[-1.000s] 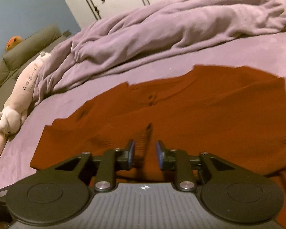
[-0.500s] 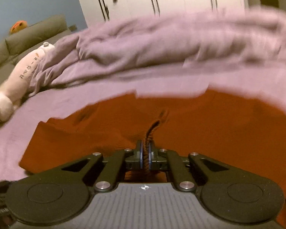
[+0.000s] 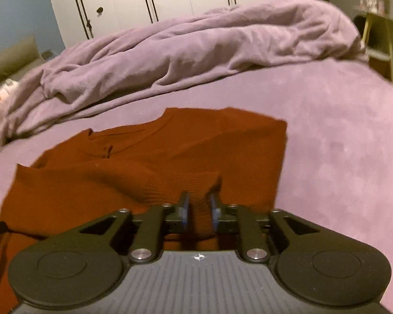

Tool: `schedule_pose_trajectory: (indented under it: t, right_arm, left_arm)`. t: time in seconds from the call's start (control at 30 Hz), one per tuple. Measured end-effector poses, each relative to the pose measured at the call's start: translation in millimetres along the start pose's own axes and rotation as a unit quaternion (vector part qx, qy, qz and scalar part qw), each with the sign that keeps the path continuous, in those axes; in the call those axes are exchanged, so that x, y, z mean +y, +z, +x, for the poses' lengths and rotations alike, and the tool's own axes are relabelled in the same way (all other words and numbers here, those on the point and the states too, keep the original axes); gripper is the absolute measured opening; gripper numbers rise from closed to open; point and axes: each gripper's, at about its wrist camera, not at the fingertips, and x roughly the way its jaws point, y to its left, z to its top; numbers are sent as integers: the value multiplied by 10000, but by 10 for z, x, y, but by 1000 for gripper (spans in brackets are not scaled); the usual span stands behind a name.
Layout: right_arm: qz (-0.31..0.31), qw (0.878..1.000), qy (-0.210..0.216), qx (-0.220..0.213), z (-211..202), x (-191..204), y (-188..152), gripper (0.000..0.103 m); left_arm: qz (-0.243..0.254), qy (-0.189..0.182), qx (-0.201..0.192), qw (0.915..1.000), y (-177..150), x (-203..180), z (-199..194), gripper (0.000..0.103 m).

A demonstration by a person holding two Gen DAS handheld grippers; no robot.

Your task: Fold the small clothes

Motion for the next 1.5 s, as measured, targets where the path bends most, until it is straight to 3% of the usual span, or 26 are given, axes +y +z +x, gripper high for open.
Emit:
schedule_pose_trajectory:
  t: [0.13, 0.23, 0.27, 0.43, 0.53, 0.6, 0.67, 0.77, 0.93, 1.17, 1.23, 1.33, 1.43, 1.5]
  right_arm:
    - [133, 9998, 84, 120, 137, 10, -10, 23]
    - [337, 9986, 316, 268, 208, 6, 8, 7]
    - [297, 9989, 280, 240, 193, 20, 11, 6]
    - [-407, 9972, -438, -454, -36, 107, 73, 4]
    - [-745, 9861, -1249, -802, -122, 69, 107, 4]
    - [-640, 9869, -1358, -583, -62, -50, 100, 4]
    - [-596, 9874, -1464, -60, 61, -134, 86, 10]
    - [-656, 9820, -1708, -462, -76, -122, 78, 14]
    - [-1146, 9858, -1065, -603, -15, 269, 93, 14]
    - [-1762, 9830, -337, -395, 423, 857, 122, 12]
    - [-1937, 9800, -361, -287, 561, 899, 117, 12]
    - [-2150, 9736, -692, -333, 708, 813, 108, 7]
    - [-1839, 9659, -1781, -390, 716, 583, 207, 8]
    - [-1478, 9758, -1561, -404, 472, 464, 210, 7]
  left_arm:
    - [-56, 10, 43, 10000, 7, -22, 24, 72]
    - [-6, 46, 56, 10000, 0, -34, 34, 73]
    - [2, 50, 57, 10000, -4, -33, 33, 73]
    - [75, 106, 8, 9999, -3, -23, -2, 74]
    - [71, 263, 28, 9996, 0, 32, 11, 75]
    - [-84, 244, 116, 9996, -2, 100, 32, 75]
    - [-227, 226, 141, 9994, 3, 142, -2, 75]
    - [-83, 250, -101, 9996, 37, 106, -142, 75]
    - [25, 26, -331, 9994, 236, -116, -152, 81]
    - [224, 77, 163, 9996, 201, -395, 309, 81]
    - [209, 140, 137, 9996, 143, -389, 366, 81]
    - [217, 174, 95, 9996, 129, -346, 399, 86]
    - [180, 214, 143, 9995, 130, -241, 377, 86]
    - [245, 207, 167, 9993, 116, -183, 312, 86]
